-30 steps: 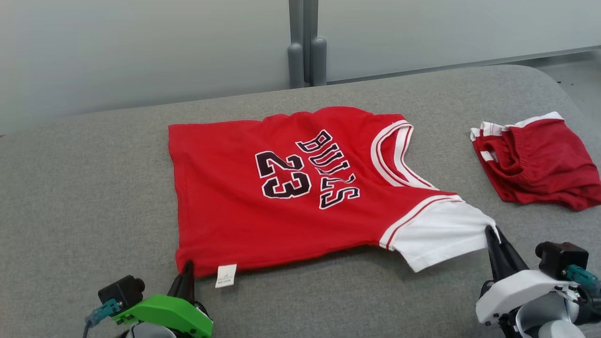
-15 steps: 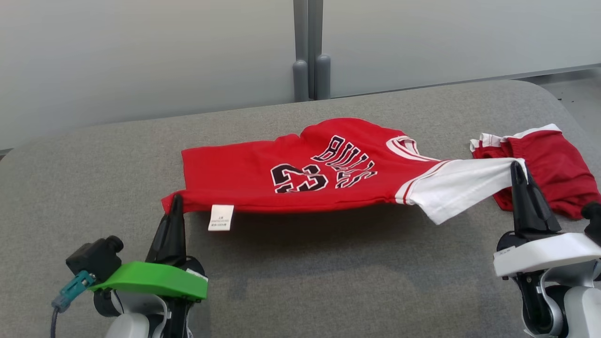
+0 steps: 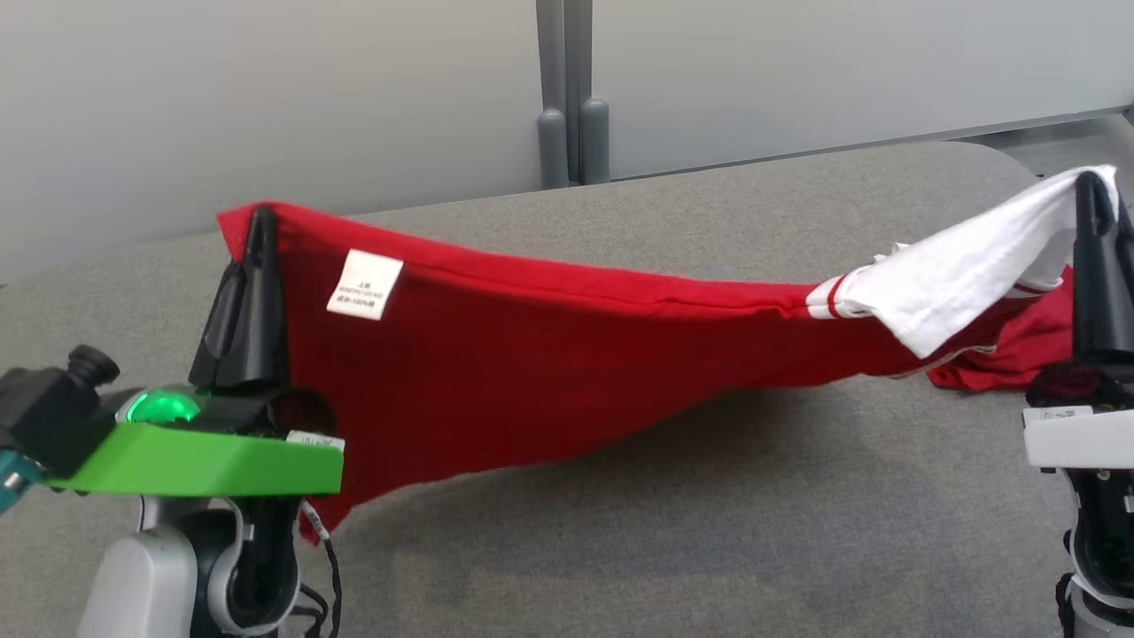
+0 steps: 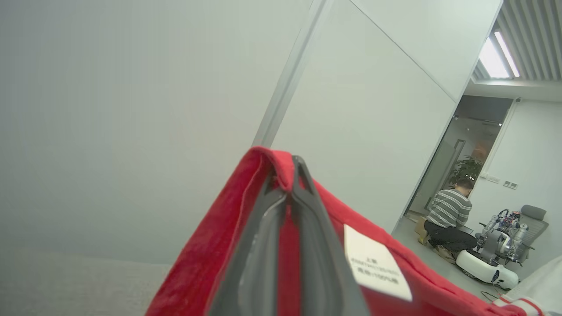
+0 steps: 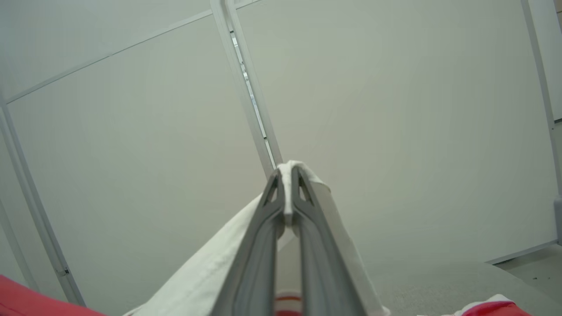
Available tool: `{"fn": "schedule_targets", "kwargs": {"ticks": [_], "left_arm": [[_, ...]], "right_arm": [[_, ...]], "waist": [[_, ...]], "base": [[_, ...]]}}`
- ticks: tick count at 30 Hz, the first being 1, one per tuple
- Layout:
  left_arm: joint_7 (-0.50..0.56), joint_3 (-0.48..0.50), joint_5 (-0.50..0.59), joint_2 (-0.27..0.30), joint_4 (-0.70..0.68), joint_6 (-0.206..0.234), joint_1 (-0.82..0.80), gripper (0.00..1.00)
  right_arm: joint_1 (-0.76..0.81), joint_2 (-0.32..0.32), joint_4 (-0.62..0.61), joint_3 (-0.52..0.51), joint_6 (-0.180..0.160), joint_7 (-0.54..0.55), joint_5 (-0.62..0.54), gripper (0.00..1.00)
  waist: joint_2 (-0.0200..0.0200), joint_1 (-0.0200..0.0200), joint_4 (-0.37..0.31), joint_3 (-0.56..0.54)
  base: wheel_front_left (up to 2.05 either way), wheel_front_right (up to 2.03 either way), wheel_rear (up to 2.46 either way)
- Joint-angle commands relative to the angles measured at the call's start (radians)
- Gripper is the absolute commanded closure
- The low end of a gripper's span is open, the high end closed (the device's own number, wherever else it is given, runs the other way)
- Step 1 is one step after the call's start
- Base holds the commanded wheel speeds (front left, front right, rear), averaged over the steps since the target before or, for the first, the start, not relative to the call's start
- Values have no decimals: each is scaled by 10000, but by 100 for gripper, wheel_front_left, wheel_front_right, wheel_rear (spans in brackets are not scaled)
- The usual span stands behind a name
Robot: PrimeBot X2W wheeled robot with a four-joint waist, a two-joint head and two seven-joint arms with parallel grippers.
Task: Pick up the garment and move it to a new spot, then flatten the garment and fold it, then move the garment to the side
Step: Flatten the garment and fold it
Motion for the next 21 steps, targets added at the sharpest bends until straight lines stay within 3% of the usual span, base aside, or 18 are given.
{"fn": "schedule_targets", "kwargs": {"ticks": [1,6,10,15,21], "left_arm": [[294,-4,-200,91,-110,56,-447,100],[808,36,-169,392,458,-74,-1583,100],[1085,59,-74,678,1837,-290,-3145,100],[1296,-32,379,976,4134,-462,-5761,100],[782,-150,1226,1108,6895,-493,-9315,100]], "right_arm": [[-305,-30,-188,-115,3,183,-45,100],[-1224,-26,153,-5,3,602,-176,100],[-3023,-29,1437,227,3,620,-270,100],[-6180,-32,3905,934,3,333,-949,100],[-10335,-84,7361,982,3,-1209,-2440,100]], "waist": [[50,0,15,270],[50,0,78,865],[50,0,54,1602],[50,0,10,2336],[50,0,10,2864]], "base": [[0,0,0],[0,0,0],[0,0,0],[0,0,0],[0,0,0]]}}
